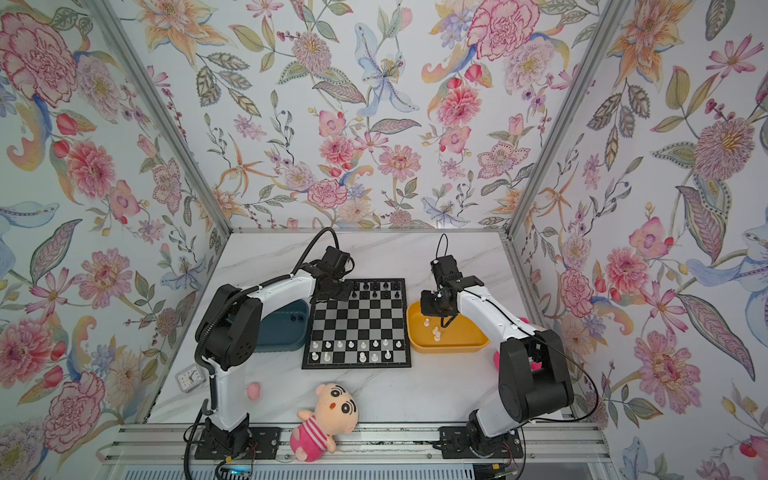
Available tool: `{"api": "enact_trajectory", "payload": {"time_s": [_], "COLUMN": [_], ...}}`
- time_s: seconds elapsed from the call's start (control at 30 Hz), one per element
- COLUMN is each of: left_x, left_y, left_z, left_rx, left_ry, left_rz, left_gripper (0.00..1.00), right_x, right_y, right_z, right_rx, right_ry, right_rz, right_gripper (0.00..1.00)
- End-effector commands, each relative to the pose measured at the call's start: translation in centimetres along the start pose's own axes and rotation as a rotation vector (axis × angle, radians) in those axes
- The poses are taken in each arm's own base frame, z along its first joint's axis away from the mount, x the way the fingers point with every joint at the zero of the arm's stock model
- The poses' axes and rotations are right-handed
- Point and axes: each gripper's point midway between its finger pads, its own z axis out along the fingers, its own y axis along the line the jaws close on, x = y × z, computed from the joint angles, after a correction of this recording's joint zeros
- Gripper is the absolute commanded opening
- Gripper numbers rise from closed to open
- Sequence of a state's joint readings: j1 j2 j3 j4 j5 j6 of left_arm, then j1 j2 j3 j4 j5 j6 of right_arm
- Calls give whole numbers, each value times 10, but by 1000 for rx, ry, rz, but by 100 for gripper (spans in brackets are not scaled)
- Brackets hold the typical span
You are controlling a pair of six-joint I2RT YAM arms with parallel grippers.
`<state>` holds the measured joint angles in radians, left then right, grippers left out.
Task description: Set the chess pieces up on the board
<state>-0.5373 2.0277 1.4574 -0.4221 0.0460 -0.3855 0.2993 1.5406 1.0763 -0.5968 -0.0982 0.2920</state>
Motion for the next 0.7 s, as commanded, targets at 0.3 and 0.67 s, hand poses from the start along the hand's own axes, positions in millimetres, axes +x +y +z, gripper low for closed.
{"api": "enact_trajectory", "payload": {"time_s": [0.3, 0.67], "left_x": [14, 13], "left_y": [-2, -2], "left_z": [11, 9], "left_rx": [-5, -6], "left_ry": [35, 33], "left_rz": [-2, -3], "left_gripper": [6, 16], "right_x": [5, 6], "right_y": [-4, -3], "right_z": [1, 1], "right_rx": [1, 0], "right_ry": [9, 9], "right_rz": [19, 20], "right_gripper": [19, 19]}}
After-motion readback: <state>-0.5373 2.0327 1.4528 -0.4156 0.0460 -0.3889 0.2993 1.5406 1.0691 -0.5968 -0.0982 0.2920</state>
